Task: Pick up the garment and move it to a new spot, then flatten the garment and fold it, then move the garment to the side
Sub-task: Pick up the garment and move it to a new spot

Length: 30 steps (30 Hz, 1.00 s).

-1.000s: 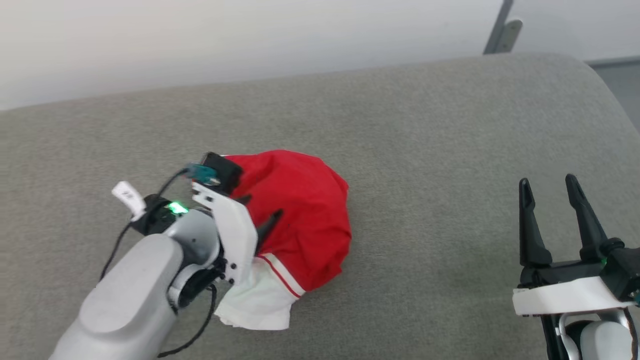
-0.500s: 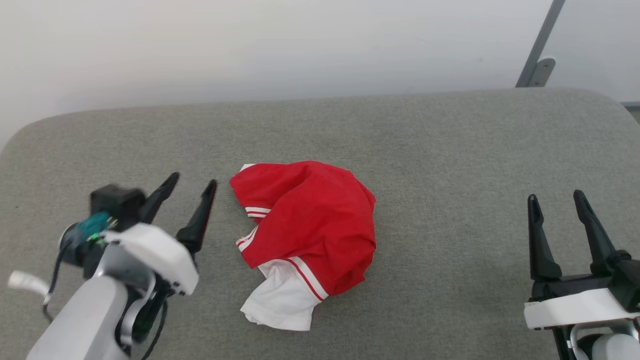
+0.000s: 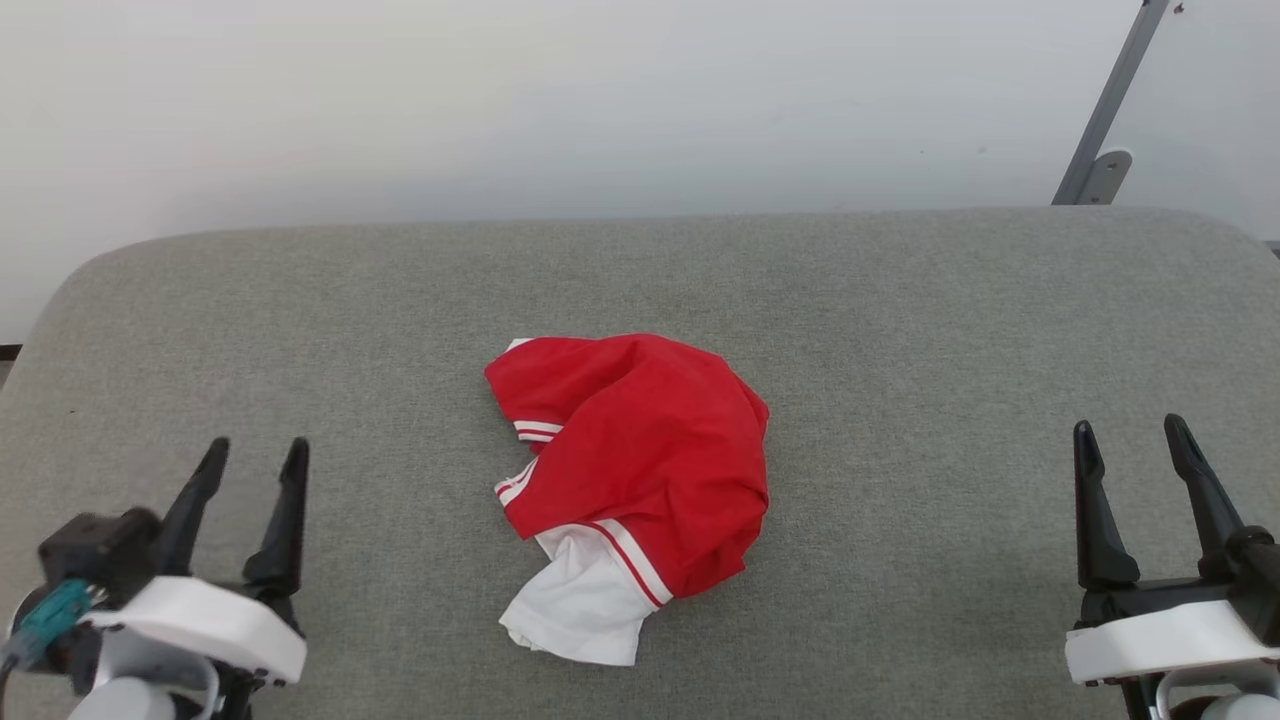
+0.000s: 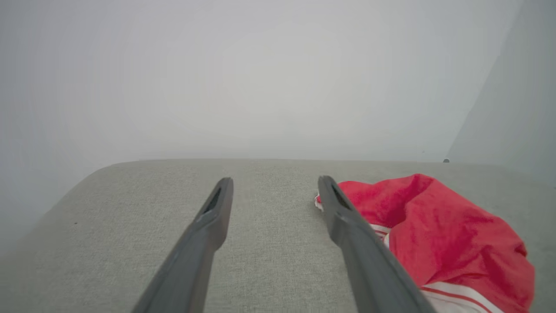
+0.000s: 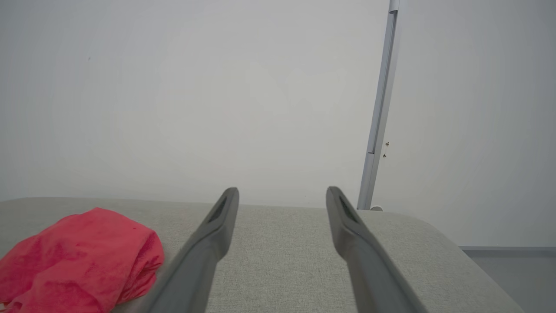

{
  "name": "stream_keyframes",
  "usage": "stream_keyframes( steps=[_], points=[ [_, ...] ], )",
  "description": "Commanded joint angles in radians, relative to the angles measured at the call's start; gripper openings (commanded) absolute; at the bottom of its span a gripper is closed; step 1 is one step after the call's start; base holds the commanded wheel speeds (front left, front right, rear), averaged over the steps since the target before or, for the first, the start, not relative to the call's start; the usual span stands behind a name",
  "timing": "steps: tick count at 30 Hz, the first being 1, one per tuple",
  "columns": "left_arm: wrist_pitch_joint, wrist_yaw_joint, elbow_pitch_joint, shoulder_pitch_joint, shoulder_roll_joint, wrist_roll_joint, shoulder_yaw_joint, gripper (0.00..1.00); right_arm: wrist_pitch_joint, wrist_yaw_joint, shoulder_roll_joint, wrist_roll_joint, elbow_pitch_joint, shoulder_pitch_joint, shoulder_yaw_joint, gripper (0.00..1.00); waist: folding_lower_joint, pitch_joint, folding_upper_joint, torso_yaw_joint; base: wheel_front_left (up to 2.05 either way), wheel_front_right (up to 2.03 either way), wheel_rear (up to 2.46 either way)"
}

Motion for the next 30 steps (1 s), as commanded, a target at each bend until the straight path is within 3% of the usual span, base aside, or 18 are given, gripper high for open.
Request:
stream_keyframes(
  steps=[1,8,17,30],
  points=[
    [-0.009,-0.006,-0.01,0.019,-0.007,0.008,0.023,1.0,-0.003,0.0,-0.003,-0.002,0.004,0.004,-0.002,1.0,0.0,-0.002,0.0,0.001,0.0,0.0,0.0],
    [-0.009,-0.047,-0.053,0.112,-0.085,0.07,0.195,1.0,-0.003,0.0,-0.01,-0.009,0.008,0.02,-0.01,1.0,0.0,-0.014,0.0,0.011,0.0,0.0,0.0],
    [-0.009,-0.119,-0.042,0.169,-0.177,0.135,0.321,1.0,-0.003,0.0,-0.009,-0.013,0.01,0.03,-0.016,1.0,0.0,-0.026,0.0,0.013,0.0,0.0,0.0],
    [-0.01,-0.166,-0.034,0.233,-0.244,0.168,0.405,1.0,-0.003,0.0,-0.001,-0.021,0.004,0.059,-0.02,1.0,0.0,-0.038,0.0,0.014,0.0,0.0,0.0]
  ],
)
